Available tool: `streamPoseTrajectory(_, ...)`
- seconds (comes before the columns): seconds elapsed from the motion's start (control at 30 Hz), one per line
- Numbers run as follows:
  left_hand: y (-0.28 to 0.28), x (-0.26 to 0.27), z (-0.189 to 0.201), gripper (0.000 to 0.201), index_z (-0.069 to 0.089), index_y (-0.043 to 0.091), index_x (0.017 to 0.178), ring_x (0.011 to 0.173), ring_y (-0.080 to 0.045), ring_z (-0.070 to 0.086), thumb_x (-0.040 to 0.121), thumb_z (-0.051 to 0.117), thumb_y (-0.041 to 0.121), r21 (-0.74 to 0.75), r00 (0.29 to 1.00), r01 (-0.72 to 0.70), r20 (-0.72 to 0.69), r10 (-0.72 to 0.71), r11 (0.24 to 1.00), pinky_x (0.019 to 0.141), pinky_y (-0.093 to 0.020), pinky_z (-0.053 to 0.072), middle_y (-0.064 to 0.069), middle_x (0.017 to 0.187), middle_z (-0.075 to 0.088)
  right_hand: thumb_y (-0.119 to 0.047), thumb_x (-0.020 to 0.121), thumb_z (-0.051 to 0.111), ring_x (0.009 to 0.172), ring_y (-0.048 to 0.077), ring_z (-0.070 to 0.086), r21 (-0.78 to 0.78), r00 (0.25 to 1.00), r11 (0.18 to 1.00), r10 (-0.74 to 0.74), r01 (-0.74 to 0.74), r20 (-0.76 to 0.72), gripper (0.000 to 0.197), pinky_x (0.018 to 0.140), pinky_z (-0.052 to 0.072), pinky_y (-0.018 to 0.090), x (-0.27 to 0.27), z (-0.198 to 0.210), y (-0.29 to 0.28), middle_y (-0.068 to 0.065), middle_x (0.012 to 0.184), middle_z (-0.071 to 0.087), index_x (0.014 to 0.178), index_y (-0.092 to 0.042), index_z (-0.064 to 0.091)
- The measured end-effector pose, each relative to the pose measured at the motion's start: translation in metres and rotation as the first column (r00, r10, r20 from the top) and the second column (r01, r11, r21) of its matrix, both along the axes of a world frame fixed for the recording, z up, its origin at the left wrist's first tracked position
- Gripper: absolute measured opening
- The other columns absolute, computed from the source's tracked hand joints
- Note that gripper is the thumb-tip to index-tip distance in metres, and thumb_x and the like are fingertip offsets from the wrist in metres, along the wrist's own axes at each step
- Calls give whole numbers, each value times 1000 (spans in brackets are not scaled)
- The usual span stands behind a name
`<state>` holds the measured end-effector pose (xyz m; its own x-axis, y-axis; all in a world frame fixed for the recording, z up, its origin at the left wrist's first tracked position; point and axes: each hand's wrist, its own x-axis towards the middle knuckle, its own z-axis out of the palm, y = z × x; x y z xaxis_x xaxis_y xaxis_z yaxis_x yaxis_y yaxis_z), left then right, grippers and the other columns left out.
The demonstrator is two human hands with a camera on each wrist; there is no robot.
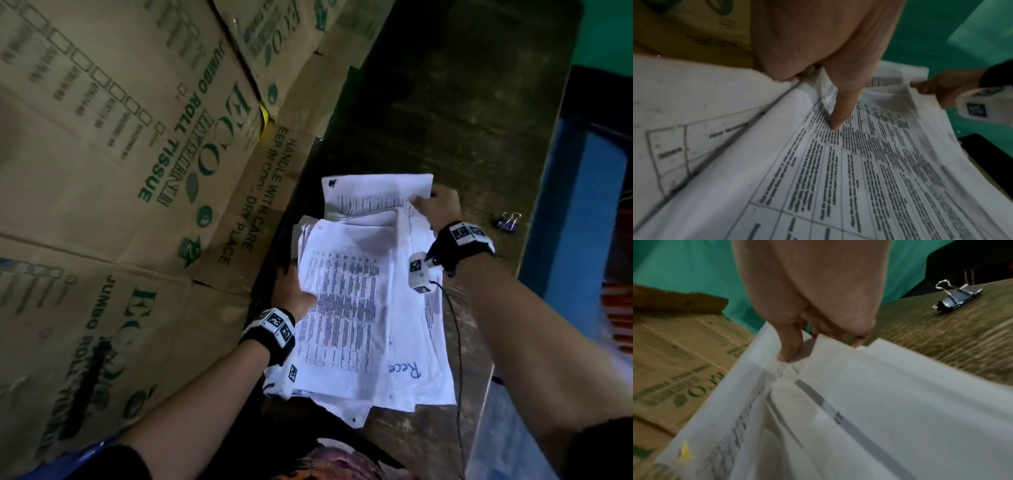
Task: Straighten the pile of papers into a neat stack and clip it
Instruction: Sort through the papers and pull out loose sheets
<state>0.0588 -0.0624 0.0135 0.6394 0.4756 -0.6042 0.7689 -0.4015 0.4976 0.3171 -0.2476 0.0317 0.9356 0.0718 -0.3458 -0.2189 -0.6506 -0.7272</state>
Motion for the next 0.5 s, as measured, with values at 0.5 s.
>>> streamPoseTrajectory(0.5,-1,-6,3,93,14,7,148,137,-28,33,77,75,11,-22,997,-7,73,9,1000,110,-32,29,-15,153,27,5,79,59,73,9,64,536,699,830,-292,-153,652,20,61,51,30,-47,229,-37,-12,78,70,89,-12,63)
